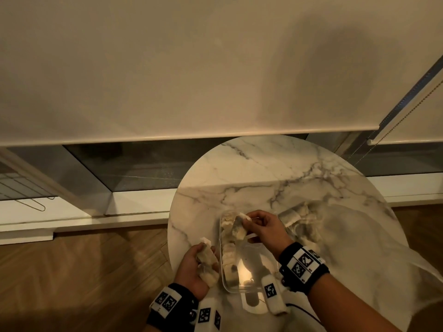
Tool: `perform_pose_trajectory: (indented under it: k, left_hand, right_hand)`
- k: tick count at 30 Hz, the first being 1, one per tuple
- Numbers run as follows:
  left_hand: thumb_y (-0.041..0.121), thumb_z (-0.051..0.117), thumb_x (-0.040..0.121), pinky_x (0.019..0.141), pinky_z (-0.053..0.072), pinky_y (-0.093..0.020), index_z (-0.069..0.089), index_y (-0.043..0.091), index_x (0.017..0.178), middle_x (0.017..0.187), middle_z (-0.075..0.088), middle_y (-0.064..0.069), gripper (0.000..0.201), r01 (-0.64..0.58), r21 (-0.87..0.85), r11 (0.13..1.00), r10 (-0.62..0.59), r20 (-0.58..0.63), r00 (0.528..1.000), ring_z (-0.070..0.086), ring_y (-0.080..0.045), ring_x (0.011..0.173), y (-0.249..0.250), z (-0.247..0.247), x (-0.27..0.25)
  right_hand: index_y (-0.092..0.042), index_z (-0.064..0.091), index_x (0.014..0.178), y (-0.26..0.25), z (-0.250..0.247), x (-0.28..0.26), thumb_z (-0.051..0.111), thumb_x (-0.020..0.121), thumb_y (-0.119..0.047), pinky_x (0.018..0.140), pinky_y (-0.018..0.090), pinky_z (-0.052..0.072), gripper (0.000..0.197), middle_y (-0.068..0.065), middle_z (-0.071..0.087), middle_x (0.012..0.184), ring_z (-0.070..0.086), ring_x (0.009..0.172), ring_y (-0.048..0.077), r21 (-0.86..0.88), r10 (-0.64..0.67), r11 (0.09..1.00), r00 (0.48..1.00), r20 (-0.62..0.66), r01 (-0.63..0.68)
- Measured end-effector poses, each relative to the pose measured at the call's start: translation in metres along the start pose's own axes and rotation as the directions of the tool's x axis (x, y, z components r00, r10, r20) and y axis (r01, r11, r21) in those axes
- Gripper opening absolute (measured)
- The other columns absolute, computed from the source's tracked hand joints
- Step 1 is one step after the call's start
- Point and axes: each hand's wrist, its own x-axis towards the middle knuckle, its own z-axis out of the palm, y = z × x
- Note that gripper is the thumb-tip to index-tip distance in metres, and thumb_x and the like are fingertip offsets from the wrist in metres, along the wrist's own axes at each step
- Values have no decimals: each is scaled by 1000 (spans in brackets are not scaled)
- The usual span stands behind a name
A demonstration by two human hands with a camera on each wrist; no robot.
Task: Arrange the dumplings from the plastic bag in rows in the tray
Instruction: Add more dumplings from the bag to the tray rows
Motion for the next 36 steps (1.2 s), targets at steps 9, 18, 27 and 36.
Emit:
perform_pose_trajectory:
  k: [9,18,27,36]
  left_hand:
    - [25,57,94,42,52,-24,65,4,90,79,65,-8,23,-61,-50,997,56,-89,994,57,-21,79,10,-7,-3]
    - [25,55,96,42,52,-25,65,7,94,90,62,-6,21,-78,-85,993,68,-115,991,57,-21,82,8,-14,0]
    - [25,57,95,58,49,-29,65,5,91,80,65,-8,22,-69,-68,995,59,-144,988,58,-21,80,6,-6,-7]
    - [27,58,94,45,51,-25,64,5,95,87,62,-6,23,-45,-90,995,29,-164,986,58,-20,80,4,-12,-5]
  right_hand:
    - [-16,71,97,26,-9,37,68,92,-21,65,30,58,8,9,71,93,65,82,20,-319,61,945,997,-50,-74]
    - [-16,71,94,43,-6,55,69,91,-21,68,36,60,6,9,72,88,67,75,20,-352,75,930,993,-88,-101]
    - [-14,71,96,60,8,78,58,92,-13,77,31,53,13,8,72,92,65,88,24,-688,-29,717,982,-185,-108]
    - [-13,72,92,60,18,81,62,93,-22,78,34,55,13,8,73,88,67,85,26,-673,-131,738,966,-223,-55]
